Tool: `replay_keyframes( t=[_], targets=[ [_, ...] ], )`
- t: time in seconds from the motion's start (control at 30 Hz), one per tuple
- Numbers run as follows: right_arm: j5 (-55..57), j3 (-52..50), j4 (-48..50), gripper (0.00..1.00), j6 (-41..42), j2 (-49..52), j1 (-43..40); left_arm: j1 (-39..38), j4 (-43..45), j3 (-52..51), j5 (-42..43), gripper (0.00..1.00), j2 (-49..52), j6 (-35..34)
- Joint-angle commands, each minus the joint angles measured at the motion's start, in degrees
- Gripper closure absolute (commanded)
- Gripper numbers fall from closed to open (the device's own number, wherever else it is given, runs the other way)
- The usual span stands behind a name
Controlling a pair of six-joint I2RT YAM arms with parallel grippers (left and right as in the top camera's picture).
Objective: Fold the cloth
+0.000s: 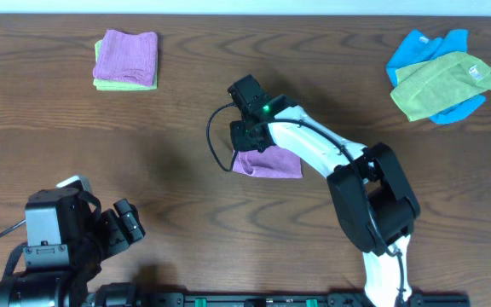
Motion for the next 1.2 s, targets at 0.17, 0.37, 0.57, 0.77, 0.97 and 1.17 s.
replay_keyframes(
  t=[0.17, 0.37, 0.57, 0.77, 0.97, 1.17],
  targets=[
    [0.8, 0.0, 1.9, 0.97, 0.0, 0.7, 0.2, 0.1, 0.0, -0.5, -1.2, 0.05, 0.0, 0.0],
    [0.8, 0.0, 2.7, 0.99, 0.0, 0.7, 0.2, 0.1, 0.0, -0.5, -1.2, 0.05, 0.0, 0.0],
    [0.8, 0.4, 2.2, 0.98, 0.0, 0.4, 0.2, 0.1, 0.0, -0.5, -1.2, 0.05, 0.0, 0.0],
    [1.1, 1.9, 1.6, 0.98, 0.0, -1.3, 0.1, 0.1, 0.0, -0.5, -1.2, 0.05, 0.0, 0.0],
    [4.3, 2.7, 1.2, 0.98, 0.1, -2.7, 0.0, 0.1, 0.0, -0.5, -1.2, 0.05, 0.0, 0.0],
    [9.0, 2.7, 0.2, 0.99, 2.6, -3.1, 0.0, 0.1, 0.0, -0.5, -1.2, 0.05, 0.0, 0.0]
  ],
)
